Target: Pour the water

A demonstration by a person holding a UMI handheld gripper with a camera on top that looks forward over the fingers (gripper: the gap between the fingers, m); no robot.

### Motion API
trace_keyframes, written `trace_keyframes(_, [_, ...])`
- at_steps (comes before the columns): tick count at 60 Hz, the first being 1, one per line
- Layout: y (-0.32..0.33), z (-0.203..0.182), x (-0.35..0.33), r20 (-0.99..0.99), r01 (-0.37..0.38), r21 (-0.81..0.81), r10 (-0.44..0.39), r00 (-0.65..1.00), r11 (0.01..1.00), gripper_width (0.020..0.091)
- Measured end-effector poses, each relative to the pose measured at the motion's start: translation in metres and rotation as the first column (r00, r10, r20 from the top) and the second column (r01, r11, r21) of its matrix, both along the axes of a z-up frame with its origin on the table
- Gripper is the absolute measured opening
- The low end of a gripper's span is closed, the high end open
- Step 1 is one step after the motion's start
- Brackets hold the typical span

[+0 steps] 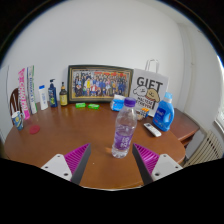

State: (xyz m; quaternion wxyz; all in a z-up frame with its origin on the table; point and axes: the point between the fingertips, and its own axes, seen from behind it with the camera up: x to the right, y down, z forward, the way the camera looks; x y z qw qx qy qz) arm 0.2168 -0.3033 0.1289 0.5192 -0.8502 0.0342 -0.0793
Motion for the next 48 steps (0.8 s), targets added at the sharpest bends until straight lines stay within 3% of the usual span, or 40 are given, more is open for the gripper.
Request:
trace_keyframes(19, [0.096,-0.046,0.049,-0.075,-0.062,0.059,0.066,0.995,0.996,0.083])
trace_keyframes(24, [0.111,-0.057,0.049,-0.073,-0.09,0.064,0.094,0.993,0.994,0.0705])
trace_keyframes(28, [0.117,-0.06,0.054,-0.06,-0.088,0.081,0.093,0.994,0.993,0.0504])
trace_keyframes(33, [0.119,-0.057,0.053,-0.065,-0.085,0.104,0.092,0.994,0.991,0.0477])
trace_keyframes(41, [0.118,-0.057,0.053,-0.064,-0.088,0.101,0.094,0.993,0.991,0.0351])
trace_keyframes(45, [0.119,-0.058,0.053,-0.057,-0.092,0.096,0.098,0.994,0.991,0.0358])
trace_keyframes(46, [0.119,-0.058,0.054,-0.053,-0.093,0.094,0.099,0.994,0.991,0.0316])
trace_keyframes(48, [0.12,-0.058,0.055,-0.041,-0.089,0.09,0.093,0.995,0.992,0.0317])
